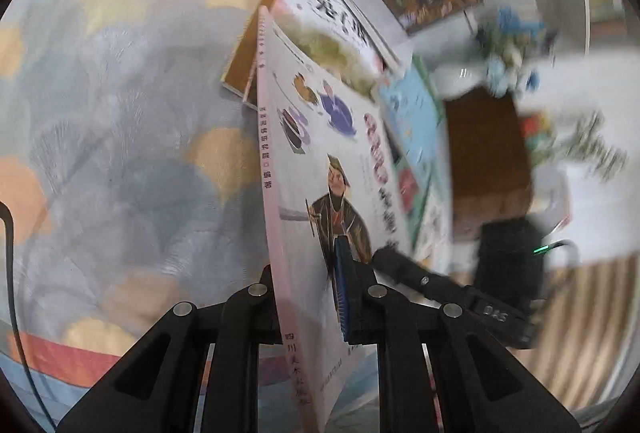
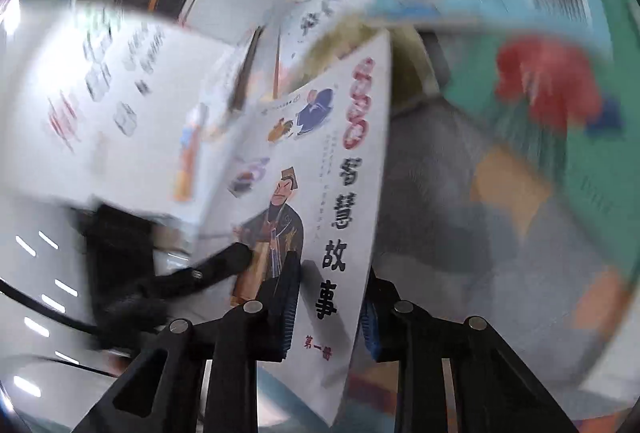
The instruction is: Organize books
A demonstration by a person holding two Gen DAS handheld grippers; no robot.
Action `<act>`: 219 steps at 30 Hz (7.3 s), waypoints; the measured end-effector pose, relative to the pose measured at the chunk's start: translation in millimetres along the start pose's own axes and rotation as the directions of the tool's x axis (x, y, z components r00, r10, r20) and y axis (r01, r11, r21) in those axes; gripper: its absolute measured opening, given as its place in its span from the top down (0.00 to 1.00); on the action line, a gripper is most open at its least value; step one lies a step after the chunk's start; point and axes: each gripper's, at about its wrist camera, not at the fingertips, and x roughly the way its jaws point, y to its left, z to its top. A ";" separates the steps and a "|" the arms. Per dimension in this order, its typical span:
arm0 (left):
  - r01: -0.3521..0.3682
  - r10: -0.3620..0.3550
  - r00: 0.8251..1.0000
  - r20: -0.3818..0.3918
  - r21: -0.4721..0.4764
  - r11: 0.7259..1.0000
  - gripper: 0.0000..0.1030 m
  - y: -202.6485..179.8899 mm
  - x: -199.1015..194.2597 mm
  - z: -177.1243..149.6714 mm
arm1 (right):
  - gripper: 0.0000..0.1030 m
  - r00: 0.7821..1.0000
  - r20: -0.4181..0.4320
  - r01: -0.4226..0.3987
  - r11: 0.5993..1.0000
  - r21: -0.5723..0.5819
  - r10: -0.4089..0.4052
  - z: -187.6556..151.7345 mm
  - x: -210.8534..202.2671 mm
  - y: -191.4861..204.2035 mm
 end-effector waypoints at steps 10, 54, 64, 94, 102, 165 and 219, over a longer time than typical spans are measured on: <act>-0.106 0.097 0.994 0.048 0.247 0.963 0.87 -26.8 -36.8 17.3 | 0.73 0.986 0.092 0.155 0.976 -0.151 -0.142 -10.8 -4.5 66.3; -0.263 0.240 0.954 0.181 0.118 0.957 0.70 162.5 -108.9 293.9 | 0.66 0.949 0.072 0.315 0.931 -0.185 -0.307 246.0 250.4 212.9; -0.347 0.329 0.926 0.187 0.067 0.936 0.70 184.4 -129.5 271.2 | 0.65 0.948 0.029 0.318 0.938 -0.140 -0.318 228.4 253.0 194.4; -0.173 0.171 0.984 0.049 0.476 0.862 0.35 -61.2 -39.7 115.0 | 0.49 0.942 0.117 0.289 0.938 0.192 -0.314 28.7 5.5 28.9; -0.173 0.189 0.982 0.025 0.533 0.828 0.35 -121.9 17.8 92.8 | 0.49 0.923 0.173 0.288 0.915 0.282 -0.343 14.5 -64.5 -31.3; -0.377 0.401 0.916 0.003 0.343 0.860 0.51 -70.6 62.3 -8.7 | 0.57 0.979 -0.015 0.202 0.979 0.027 -0.202 13.0 -23.7 -67.8; -0.438 0.456 0.889 0.035 0.358 0.825 0.47 83.2 -66.8 61.0 | 0.69 0.917 0.077 0.395 0.917 -0.050 -0.391 13.1 143.6 111.1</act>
